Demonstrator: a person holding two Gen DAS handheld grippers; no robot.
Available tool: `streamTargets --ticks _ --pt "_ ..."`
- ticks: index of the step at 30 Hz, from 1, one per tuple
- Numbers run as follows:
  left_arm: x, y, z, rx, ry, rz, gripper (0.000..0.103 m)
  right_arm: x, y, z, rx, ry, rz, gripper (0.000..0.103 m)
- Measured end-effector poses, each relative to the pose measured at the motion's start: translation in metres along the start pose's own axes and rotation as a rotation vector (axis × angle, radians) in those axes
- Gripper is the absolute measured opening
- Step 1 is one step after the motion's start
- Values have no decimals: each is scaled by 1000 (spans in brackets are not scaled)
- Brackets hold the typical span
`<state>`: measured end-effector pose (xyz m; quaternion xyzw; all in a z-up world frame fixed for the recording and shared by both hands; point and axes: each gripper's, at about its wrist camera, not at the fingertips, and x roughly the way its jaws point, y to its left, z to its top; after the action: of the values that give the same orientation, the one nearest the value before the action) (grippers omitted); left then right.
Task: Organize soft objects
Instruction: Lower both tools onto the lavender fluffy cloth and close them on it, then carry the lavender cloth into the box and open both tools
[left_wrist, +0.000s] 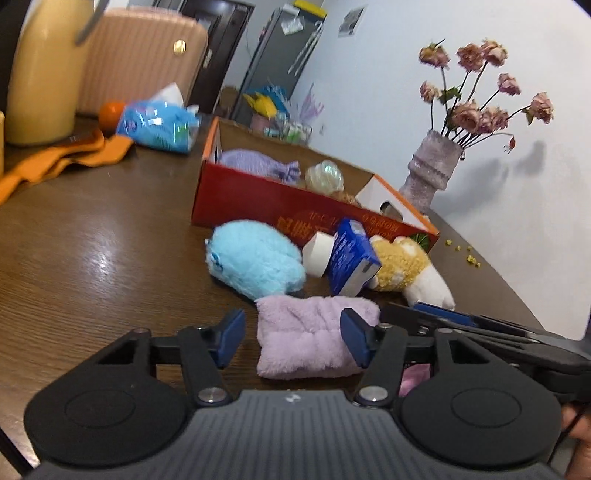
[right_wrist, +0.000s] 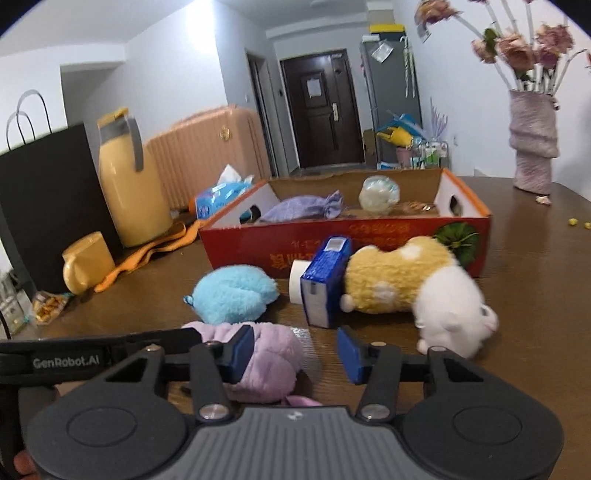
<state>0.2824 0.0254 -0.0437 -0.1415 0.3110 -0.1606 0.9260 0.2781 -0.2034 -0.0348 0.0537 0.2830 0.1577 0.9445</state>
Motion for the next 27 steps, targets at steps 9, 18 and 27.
streamTargets --ticks 9,18,27 --pt "16 11 -3 -36 51 -37 29 29 -3 1 35 81 52 32" --pt "-18 -8 4 6 -21 -51 19 0 8 5 27 1 91 17" --pt "-74 -59 2 88 -119 -106 19 -83 13 8 -8 -153 71 17"
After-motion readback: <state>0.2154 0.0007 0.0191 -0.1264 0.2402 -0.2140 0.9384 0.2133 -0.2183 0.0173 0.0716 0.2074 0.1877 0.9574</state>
